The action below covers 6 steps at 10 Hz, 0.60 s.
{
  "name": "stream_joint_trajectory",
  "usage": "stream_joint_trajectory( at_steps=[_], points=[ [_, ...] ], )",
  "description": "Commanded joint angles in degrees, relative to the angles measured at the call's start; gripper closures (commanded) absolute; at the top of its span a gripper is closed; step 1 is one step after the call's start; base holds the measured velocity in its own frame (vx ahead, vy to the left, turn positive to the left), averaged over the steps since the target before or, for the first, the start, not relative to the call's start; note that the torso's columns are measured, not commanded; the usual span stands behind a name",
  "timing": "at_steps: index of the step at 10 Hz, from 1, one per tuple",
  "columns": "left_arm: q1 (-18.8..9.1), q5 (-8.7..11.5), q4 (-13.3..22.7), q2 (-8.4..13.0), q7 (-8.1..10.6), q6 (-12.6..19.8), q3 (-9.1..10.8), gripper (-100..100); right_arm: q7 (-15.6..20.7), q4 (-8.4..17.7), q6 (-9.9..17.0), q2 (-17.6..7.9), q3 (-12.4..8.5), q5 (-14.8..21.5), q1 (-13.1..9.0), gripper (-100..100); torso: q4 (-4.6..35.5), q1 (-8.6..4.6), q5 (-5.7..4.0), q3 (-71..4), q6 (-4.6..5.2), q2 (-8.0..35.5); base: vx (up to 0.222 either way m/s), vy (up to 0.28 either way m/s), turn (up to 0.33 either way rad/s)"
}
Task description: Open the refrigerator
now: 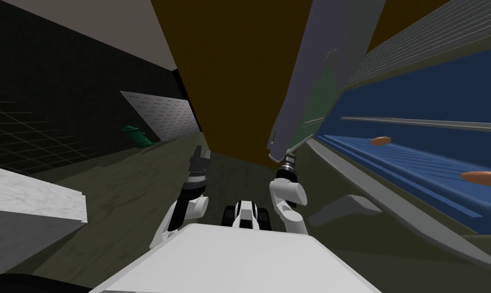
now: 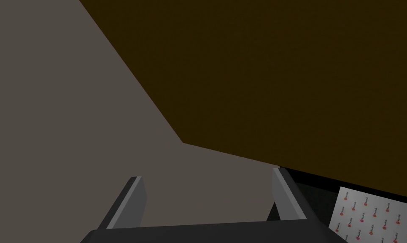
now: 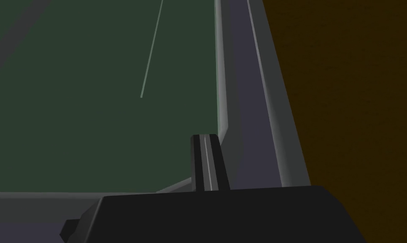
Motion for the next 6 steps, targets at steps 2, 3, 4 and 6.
stream_joint_trajectory(
  at_steps=[2,3,4,6],
  points=[
    [0.0,0.0,0.0,0.0,0.0,0.0,0.0,0,-1.03,0.35,-1.98,0.33,-2.18,2.06,-0.86,100,0.03,-0.18,-0.05,0.05,0.03,0.07,0.243,0.276,-0.067],
    [0.0,0.0,0.0,0.0,0.0,0.0,0.0,0,-0.7,0.11,-1.58,0.15,-1.93,1.35,-0.75,100,0.0,-0.17,-0.05,-0.02,0.03,-0.04,0.118,0.13,-0.02],
    [-0.02,0.0,0.0,0.02,0.0,0.0,0.01,0,-0.66,0.05,-1.83,-2.47,-2.09,1.32,-0.81,-100,0.08,-0.62,-0.16,0.19,0.04,0.35,0.033,0.037,0.002],
    [-0.03,0.0,0.01,0.03,0.0,0.01,0.03,0,-0.83,-0.02,-2.01,-5.87,-2.25,1.3,-0.78,-100,0.13,-0.52,-0.16,0.26,0.05,0.4,0.021,0.014,-0.013]
  ],
)
